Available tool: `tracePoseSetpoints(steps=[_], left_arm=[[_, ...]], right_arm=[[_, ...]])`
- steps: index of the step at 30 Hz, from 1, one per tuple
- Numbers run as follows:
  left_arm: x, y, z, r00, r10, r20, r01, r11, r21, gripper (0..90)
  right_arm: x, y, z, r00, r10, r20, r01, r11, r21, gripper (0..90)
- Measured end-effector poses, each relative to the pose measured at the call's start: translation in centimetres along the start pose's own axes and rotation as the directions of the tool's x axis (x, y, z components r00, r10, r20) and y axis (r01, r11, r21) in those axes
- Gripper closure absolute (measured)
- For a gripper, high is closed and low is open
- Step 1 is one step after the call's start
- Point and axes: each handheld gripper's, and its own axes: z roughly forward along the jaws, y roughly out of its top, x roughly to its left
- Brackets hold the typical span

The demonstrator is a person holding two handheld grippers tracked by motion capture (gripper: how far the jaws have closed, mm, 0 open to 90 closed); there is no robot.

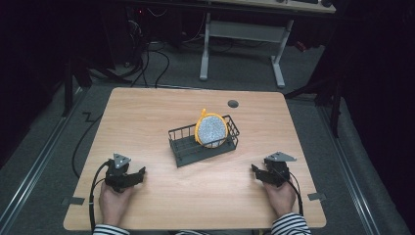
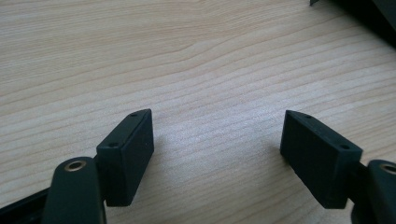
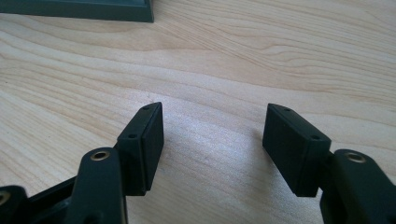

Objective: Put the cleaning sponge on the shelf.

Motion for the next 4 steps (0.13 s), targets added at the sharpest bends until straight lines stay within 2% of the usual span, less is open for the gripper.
tracePoseSetpoints(steps=[4], left_arm=[[0.01, -0.01, 0.00, 1.0000, -0.003, 0.001, 0.003, 1.0000, -0.001, 27.0]], right_arm=[[0.01, 0.00, 0.00, 1.0000, 0.001, 0.001, -0.001, 1.000, 0.000, 38.5]])
